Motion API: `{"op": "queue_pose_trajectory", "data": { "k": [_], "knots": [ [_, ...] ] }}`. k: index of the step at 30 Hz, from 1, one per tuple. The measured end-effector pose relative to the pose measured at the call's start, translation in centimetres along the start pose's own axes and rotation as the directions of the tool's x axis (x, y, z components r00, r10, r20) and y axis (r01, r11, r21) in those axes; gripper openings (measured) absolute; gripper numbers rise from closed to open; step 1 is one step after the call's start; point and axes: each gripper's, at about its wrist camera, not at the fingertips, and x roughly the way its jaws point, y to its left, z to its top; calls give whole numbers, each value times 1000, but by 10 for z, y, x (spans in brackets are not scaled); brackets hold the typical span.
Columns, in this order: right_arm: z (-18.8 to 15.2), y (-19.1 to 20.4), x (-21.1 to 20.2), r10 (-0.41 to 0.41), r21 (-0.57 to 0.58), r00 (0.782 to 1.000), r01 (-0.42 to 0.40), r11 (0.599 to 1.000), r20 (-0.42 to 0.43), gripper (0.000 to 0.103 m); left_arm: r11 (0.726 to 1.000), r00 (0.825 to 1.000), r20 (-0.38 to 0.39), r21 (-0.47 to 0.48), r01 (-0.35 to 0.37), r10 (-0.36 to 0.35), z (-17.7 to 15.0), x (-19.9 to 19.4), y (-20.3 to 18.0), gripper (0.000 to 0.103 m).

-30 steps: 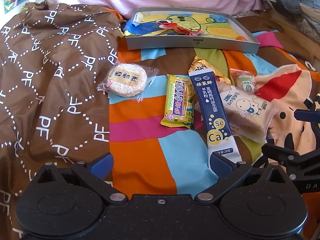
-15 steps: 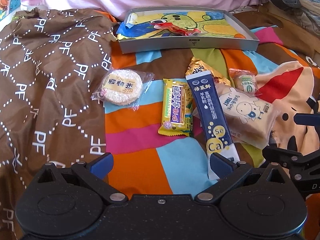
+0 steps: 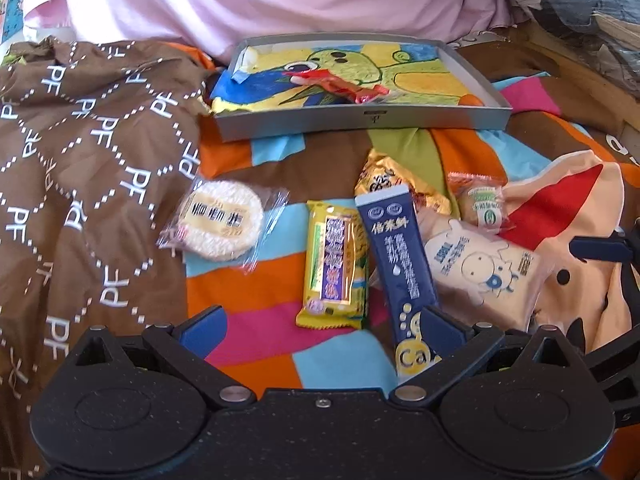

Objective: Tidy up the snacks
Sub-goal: 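Move the left tool to the blue Ca milk-powder stick while the right tool moves to the TOAST bag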

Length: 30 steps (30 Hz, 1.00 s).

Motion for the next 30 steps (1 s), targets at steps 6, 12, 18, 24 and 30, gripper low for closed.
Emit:
{"op": "queue_pose_trajectory", "data": {
  "k": [6, 12, 18, 24, 30],
  "knots": [
    [4, -4, 17, 77, -49, 997, -77, 996, 1, 103, 999, 999, 17, 38, 29, -30, 8, 9, -10, 102],
    [1, -1, 31, 66, -97, 997, -62, 993, 30, 103, 996, 999, 1, 65, 53, -53, 14, 27, -22, 102],
    [0, 3, 40, 70, -128, 996, -63, 990, 53, 103, 997, 996, -52, 8, 77, -77, 19, 49, -19, 99],
    [-1, 4, 44, 75, -135, 996, -67, 989, 52, 103, 994, 992, -69, -29, 101, -102, 23, 58, -18, 94],
    [-1, 1, 47, 81, -117, 996, -76, 990, 40, 103, 986, 984, -93, -83, 143, -151, 27, 61, -15, 82]
  ]
}}
